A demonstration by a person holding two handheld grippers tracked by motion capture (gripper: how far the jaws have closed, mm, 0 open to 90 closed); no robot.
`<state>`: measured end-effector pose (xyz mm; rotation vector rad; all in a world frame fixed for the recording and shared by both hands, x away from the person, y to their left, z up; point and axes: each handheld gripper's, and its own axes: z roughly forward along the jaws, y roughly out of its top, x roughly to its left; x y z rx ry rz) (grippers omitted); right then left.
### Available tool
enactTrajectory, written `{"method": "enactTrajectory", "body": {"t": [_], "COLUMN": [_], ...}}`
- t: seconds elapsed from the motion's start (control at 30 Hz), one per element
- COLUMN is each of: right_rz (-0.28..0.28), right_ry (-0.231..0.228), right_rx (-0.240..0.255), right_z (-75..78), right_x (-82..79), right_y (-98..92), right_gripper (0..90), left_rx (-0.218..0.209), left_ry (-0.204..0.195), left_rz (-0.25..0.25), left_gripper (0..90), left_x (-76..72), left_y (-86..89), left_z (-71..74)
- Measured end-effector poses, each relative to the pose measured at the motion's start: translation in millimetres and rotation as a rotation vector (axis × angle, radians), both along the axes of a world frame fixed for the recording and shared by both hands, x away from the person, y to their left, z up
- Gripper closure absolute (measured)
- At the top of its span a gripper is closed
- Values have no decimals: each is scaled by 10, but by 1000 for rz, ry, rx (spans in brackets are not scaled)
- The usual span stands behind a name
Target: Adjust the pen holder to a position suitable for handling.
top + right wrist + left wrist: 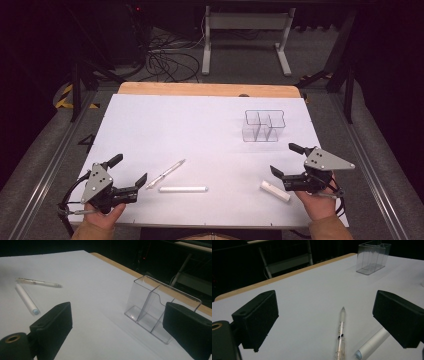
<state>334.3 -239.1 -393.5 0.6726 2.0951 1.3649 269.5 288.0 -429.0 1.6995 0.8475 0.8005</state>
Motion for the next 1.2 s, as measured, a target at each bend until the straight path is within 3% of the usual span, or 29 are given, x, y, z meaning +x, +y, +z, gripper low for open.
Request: {"method": "enactTrajectory", "body": {"t": [0.57,0.73,0.93,1.1,1.2], "right_rz": [22,19,32,38,46], "right_ry": [-8,9,39,45,74], "right_rx": [-33,-65,-139,-147,-164], "right_z": [138,185,237,286,309], "right_x": [137,193,331,417,511], "right_y": [51,55,90,89,107], "right_gripper": [130,149,182,205,228], "left_rx": [-3,-3,-4,-2,-1], "left_ry": [4,7,7,7,8], "left_rz": [-2,-3,-4,-4,-5], "left_gripper": [72,72,72,72,72], "left_x": [4,4,5,4,5], "left_y": [8,5,7,5,5], "left_z": [-3,-4,-5,-6,-7]}}
